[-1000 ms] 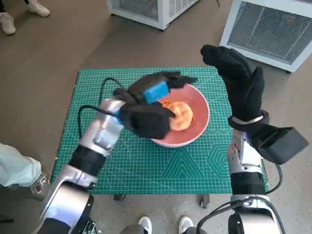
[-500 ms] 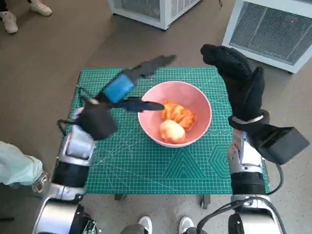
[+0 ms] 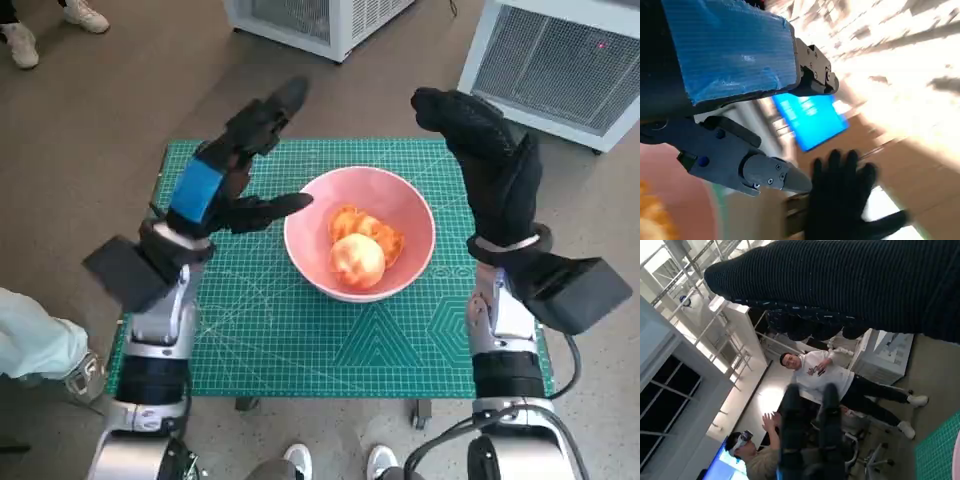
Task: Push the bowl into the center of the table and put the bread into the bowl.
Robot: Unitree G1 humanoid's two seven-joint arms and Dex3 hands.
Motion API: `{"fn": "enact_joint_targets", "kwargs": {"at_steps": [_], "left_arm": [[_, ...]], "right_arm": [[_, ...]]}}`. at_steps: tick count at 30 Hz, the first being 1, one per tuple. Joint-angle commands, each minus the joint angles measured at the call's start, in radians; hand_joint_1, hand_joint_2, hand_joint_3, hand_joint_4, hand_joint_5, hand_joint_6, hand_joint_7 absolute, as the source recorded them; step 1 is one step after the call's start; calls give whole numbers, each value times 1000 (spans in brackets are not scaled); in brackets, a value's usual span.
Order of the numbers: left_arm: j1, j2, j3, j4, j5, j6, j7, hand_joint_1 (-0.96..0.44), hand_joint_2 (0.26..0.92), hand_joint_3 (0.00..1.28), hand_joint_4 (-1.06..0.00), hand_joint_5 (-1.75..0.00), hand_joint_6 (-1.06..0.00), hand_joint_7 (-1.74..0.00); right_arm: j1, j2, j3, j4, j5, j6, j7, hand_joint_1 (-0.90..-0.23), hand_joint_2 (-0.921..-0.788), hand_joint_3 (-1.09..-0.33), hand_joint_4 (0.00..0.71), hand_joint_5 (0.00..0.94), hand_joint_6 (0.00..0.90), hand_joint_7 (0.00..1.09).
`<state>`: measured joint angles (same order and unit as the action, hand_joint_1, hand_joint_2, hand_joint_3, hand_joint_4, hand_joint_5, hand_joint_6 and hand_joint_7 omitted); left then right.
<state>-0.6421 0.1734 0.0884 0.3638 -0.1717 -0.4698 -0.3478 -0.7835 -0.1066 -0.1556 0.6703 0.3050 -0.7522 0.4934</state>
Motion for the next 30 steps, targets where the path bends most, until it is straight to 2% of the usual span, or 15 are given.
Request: {"fn": "enact_joint_targets", "kwargs": {"at_steps": [1, 13, 19, 30], "left_arm": [[14, -24, 24, 28, -23, -43, 16, -685, 921, 291, -193, 0, -308, -10], [32, -45, 31, 19, -97, -51, -48, -719, 921, 305, -162, 0, -266, 0], [35, -56, 33, 37, -58, -110, -22, -730, 921, 342, -160, 0, -256, 0], [38, -62, 22, 33, -23, -114, 13, -739, 921, 356, -169, -5, -255, -1]], "right_arm": [[-4, -1, 3, 14, -23, 16, -18, -679, -921, -743, 221, 0, 55, 516], [-13, -1, 9, 9, -50, 30, -50, -702, -921, -753, 218, 0, 53, 517], [-11, -1, 14, 6, -58, 27, -60, -718, -921, -755, 217, 0, 51, 519], [-7, -4, 17, -4, -65, 31, -72, -722, -921, -756, 218, 0, 50, 522]]}}
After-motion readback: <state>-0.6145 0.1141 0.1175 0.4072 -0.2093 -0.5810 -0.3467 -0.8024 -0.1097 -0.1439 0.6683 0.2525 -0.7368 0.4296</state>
